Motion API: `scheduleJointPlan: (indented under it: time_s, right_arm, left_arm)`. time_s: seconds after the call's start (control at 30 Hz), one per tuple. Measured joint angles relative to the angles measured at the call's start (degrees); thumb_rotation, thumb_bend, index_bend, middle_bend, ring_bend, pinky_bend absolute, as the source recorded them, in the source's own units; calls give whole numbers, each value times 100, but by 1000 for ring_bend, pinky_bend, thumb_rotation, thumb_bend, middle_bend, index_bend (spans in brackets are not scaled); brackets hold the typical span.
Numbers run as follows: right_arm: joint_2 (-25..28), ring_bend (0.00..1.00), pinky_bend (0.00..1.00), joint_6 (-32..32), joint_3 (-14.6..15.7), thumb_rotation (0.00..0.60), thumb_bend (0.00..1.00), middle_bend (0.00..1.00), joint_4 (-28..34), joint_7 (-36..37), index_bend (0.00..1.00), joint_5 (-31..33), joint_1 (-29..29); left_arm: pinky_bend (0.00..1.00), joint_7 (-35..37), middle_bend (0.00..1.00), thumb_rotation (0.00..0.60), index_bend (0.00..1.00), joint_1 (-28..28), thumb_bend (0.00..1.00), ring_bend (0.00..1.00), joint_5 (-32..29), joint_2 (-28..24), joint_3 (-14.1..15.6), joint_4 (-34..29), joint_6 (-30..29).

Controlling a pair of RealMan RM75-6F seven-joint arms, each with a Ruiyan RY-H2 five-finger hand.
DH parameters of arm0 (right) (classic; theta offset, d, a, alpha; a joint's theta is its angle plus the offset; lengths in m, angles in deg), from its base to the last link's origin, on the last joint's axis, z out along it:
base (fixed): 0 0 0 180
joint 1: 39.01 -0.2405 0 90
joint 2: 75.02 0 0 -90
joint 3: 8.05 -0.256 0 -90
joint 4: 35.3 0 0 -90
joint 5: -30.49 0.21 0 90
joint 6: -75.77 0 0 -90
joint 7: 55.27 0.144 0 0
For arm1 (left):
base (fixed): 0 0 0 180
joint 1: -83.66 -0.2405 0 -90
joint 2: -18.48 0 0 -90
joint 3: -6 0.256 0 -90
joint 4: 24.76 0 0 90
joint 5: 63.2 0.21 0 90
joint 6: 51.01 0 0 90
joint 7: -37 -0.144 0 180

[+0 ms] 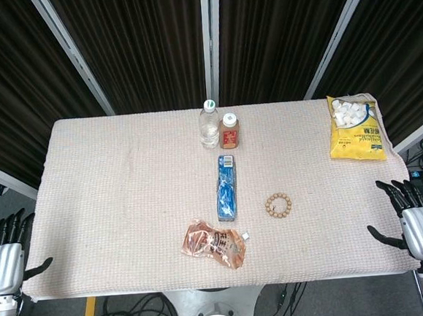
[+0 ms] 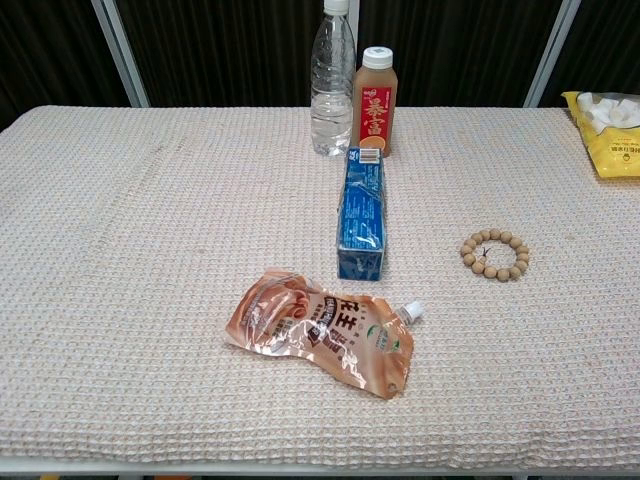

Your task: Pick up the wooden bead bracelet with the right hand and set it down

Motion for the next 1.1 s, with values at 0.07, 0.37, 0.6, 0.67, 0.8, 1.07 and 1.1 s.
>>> scheduleJointPlan:
  time_s: [0.07, 0.37, 0.6, 0.67, 0.8, 1.07, 1.1]
  right_arm:
    - [2, 81, 42, 21, -2, 600, 101, 181, -2, -9, 104, -29, -6]
    - [55, 40, 0, 519, -49, 600, 101, 238, 71, -36, 102, -150, -328]
    - [-95, 40, 0, 1644, -285, 600, 101, 289, 52, -421, 181, -44, -1110]
    - [-225, 40, 0, 2070, -372, 600, 108, 288, -10, -643, 220, 40, -1413]
    - [-646, 40, 0, 2806, -524, 600, 168, 300, -279, -1179, 297, 225, -2013]
    - [-1778, 40, 0, 3391, -625, 600, 224, 337, -1364, -1881, 395, 388, -2697]
    - [-1892, 40, 0, 3412, -621, 600, 223, 341, -1497, -1919, 395, 390, -2737]
  left_arm:
    - [0, -12, 18, 600, 104, 4, 0, 0, 7, -1, 5, -6, 16]
    - [0, 11, 18, 600, 103, -16, 0, 0, 73, -23, 21, -66, -17]
    - [0, 31, 18, 600, 104, -27, 0, 0, 84, -46, 25, -87, -15]
    - [0, 48, 18, 600, 104, -29, 0, 0, 62, -45, 24, -82, 6]
    - [0, 72, 18, 600, 104, -23, 0, 0, -5, -42, 23, -61, 92]
    - [0, 188, 18, 600, 103, -17, 0, 0, -94, -7, 6, 43, 185]
    - [0, 205, 18, 600, 103, -16, 0, 0, -107, 2, 4, 65, 202]
